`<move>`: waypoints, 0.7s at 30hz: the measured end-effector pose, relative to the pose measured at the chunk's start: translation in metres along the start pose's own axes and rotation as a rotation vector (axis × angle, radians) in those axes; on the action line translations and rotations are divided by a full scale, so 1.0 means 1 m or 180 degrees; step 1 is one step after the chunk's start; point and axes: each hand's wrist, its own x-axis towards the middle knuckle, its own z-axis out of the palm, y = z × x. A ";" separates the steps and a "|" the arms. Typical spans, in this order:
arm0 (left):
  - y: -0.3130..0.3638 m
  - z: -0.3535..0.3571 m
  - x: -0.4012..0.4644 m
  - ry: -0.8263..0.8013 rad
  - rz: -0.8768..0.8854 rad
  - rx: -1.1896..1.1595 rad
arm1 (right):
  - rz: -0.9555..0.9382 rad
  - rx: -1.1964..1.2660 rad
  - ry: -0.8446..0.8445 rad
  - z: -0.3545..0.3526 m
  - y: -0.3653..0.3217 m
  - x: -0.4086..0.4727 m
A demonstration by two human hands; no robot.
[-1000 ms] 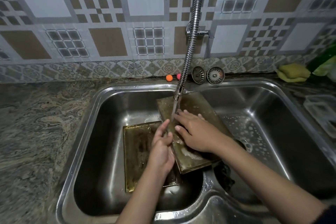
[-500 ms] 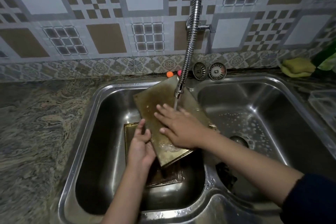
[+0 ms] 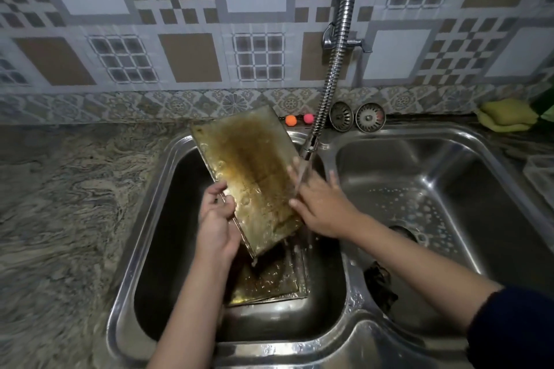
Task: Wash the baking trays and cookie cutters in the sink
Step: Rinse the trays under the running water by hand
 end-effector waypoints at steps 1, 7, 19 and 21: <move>0.000 0.003 -0.002 -0.0067 0.0063 0.0089 | 0.0283 0.0148 0.0020 -0.002 0.001 0.003; -0.010 0.027 -0.014 -0.0163 -0.0129 0.0106 | -0.0528 0.0615 0.0397 0.007 -0.045 0.001; 0.000 0.037 -0.027 0.0349 -0.1214 0.0334 | 0.0018 0.1067 -0.0483 0.000 -0.037 -0.001; 0.003 0.036 -0.024 0.0325 -0.1274 0.0292 | -0.0055 0.0988 -0.0496 -0.006 -0.023 -0.016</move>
